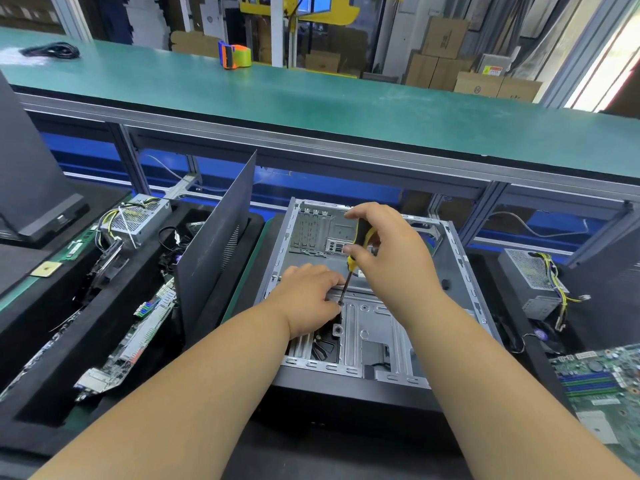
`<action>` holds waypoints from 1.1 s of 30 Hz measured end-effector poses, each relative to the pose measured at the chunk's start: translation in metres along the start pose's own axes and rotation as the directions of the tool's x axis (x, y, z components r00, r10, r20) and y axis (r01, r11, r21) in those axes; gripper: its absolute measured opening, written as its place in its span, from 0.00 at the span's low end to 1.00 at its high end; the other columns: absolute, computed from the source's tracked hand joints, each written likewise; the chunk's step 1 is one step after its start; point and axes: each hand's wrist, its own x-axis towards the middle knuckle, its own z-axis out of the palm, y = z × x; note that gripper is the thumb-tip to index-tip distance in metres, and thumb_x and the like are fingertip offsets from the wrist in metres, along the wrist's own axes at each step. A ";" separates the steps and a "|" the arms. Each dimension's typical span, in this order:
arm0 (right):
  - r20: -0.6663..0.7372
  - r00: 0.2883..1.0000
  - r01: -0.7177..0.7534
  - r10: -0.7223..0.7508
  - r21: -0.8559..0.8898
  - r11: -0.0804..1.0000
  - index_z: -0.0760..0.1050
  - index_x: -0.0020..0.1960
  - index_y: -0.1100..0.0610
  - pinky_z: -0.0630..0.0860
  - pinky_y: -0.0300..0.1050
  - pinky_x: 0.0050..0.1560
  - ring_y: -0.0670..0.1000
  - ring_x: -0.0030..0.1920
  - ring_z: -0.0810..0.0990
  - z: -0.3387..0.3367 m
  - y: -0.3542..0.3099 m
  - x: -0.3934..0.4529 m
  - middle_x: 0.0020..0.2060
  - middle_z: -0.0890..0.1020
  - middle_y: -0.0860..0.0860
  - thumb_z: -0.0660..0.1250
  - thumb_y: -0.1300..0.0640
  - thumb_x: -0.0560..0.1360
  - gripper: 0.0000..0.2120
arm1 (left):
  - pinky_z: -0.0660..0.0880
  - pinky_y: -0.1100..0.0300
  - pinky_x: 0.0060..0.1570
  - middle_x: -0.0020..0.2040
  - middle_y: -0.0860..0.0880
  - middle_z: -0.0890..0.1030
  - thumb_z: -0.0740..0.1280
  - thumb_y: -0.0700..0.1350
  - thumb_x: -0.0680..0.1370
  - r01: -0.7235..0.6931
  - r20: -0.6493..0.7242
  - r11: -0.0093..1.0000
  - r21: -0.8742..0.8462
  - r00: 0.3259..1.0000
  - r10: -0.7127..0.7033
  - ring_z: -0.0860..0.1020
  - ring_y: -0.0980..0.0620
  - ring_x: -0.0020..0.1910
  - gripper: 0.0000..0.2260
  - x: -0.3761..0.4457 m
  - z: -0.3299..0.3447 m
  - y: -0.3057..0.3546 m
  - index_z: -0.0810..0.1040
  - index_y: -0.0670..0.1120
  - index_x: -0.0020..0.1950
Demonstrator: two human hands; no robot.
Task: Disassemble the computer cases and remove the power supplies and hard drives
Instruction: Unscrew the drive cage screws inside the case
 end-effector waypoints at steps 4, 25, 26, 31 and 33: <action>0.015 0.999 -0.046 0.046 0.011 0.999 0.72 0.63 0.44 0.71 0.37 0.50 0.42 0.48 0.74 -0.002 0.001 -0.002 0.54 0.76 0.39 0.71 0.63 0.74 0.22 | 0.55 0.56 0.49 0.49 0.55 0.71 0.63 0.48 0.76 0.004 0.006 1.000 -0.005 1.000 -0.004 0.64 0.53 0.50 0.14 0.001 0.001 -0.002 0.73 0.56 0.61; 0.173 0.983 -0.088 0.052 0.207 0.974 0.71 0.61 0.46 0.80 0.42 0.54 0.41 0.56 0.79 -0.011 0.000 -0.002 0.54 0.75 0.44 0.61 0.74 0.75 0.25 | 0.60 0.56 0.56 0.56 0.55 0.75 0.63 0.49 0.77 0.040 0.025 0.998 -0.050 0.999 -0.038 0.68 0.52 0.57 0.19 -0.004 -0.004 0.003 0.70 0.56 0.68; 0.164 0.985 -0.083 0.047 0.218 0.972 0.71 0.61 0.46 0.80 0.42 0.53 0.41 0.56 0.79 -0.011 0.000 -0.002 0.54 0.75 0.44 0.61 0.74 0.75 0.26 | 0.59 0.57 0.57 0.58 0.55 0.75 0.63 0.49 0.76 0.042 0.016 0.997 -0.069 0.999 -0.041 0.68 0.52 0.58 0.19 -0.005 -0.004 0.003 0.70 0.57 0.68; 0.095 0.995 -0.045 0.020 0.269 0.962 0.71 0.61 0.47 0.79 0.43 0.55 0.42 0.55 0.80 -0.016 0.000 -0.002 0.56 0.74 0.44 0.62 0.74 0.75 0.25 | 0.60 0.55 0.67 0.65 0.54 0.71 0.67 0.47 0.74 0.067 -0.038 0.981 -0.182 0.996 -0.076 0.64 0.52 0.67 0.24 -0.008 -0.006 0.004 0.69 0.57 0.69; 0.066 0.998 -0.036 0.019 0.280 0.959 0.71 0.60 0.46 0.80 0.45 0.54 0.42 0.55 0.80 -0.018 0.002 -0.001 0.56 0.74 0.43 0.62 0.74 0.75 0.25 | 0.61 0.53 0.69 0.62 0.57 0.70 0.69 0.46 0.73 0.032 -0.096 0.979 -0.203 0.994 -0.052 0.63 0.53 0.66 0.20 -0.012 -0.007 0.004 0.72 0.57 0.63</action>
